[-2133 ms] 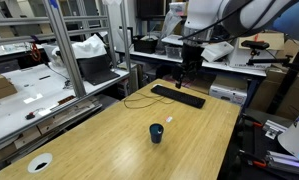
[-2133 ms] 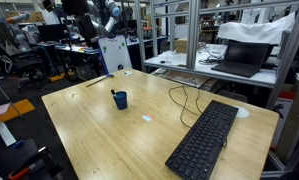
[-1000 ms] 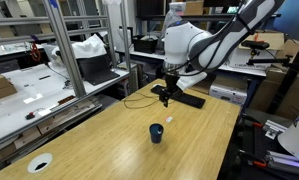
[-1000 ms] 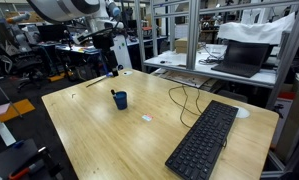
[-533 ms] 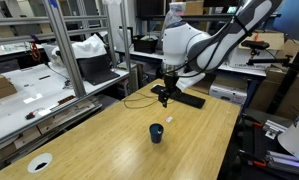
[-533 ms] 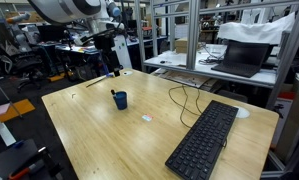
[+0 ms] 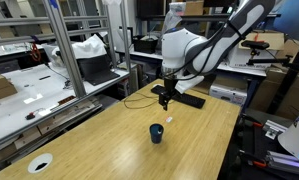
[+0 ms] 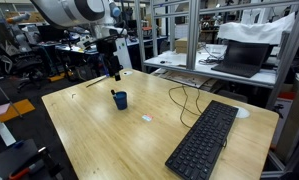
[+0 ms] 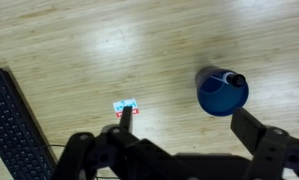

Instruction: Remove the marker out of the cup then move the cup to the right and then put the marker in the cup

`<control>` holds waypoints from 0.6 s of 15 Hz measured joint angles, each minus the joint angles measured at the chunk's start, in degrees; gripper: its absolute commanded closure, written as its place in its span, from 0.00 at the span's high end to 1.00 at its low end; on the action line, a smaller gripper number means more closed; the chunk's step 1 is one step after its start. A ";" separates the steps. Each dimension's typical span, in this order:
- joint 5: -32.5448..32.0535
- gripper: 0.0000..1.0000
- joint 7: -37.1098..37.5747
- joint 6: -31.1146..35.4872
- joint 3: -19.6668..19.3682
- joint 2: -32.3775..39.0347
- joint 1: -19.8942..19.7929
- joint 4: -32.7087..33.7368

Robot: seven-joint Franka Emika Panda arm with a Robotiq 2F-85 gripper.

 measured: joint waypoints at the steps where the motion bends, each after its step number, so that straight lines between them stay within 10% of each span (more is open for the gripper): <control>1: 1.02 1.00 -0.70 0.02 -0.27 0.66 -0.02 0.54; 9: 8.53 1.00 -5.99 0.61 -1.17 8.14 0.16 7.04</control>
